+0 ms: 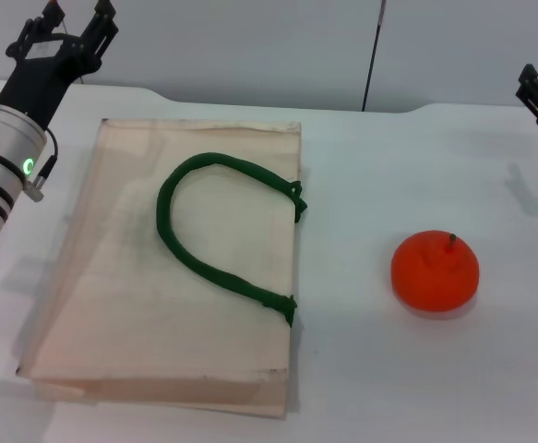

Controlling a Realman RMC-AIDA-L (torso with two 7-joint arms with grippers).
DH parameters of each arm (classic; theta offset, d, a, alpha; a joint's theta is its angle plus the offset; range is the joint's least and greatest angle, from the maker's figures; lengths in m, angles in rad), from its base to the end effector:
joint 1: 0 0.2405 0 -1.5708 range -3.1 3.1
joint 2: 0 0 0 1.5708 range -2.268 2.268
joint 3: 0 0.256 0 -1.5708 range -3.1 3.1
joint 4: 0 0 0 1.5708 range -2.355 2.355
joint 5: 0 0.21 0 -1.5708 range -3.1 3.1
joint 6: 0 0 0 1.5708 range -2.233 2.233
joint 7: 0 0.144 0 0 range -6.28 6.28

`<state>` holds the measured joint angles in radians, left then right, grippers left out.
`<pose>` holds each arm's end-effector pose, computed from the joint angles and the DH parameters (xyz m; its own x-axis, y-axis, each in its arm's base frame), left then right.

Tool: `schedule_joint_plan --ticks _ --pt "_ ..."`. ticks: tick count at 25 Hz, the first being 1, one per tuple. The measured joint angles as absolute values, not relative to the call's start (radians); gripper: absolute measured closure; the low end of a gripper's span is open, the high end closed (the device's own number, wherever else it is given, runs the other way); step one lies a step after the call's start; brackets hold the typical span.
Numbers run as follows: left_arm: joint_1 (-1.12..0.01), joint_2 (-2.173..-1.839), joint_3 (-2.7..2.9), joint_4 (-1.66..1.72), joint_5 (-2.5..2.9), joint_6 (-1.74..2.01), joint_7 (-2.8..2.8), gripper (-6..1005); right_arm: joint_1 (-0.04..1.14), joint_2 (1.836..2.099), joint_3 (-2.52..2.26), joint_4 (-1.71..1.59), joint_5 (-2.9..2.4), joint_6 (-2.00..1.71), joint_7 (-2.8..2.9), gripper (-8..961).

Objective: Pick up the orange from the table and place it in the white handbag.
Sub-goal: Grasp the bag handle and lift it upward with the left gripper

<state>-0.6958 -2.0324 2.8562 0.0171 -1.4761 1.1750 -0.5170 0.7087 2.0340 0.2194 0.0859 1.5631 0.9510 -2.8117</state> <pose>-0.2809 0.4062 0.0270 0.5020 -0.1176 0.8568 0.8247 -0.2332 -0.5152 0.2944 0.4105 -0.0045 0.6306 -0.0588 -0.7739 -0.7708 -0.1641 -0.6156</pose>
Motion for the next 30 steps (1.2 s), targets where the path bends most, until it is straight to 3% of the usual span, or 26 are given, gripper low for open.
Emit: schedule_joint_plan --ticks 16,30 --pt "-0.705 -2.031 2.86 0.015 -1.45 1.156 -0.537 231 0.71 2.034 0.219 0.086 1.563 0.95 -2.812 65" --pt "-0.849 -1.936 2.862 -0.388 -0.72 1.233 -1.593 233 0.704 2.032 0.219 0.085 1.563 0.926 -2.809 65"
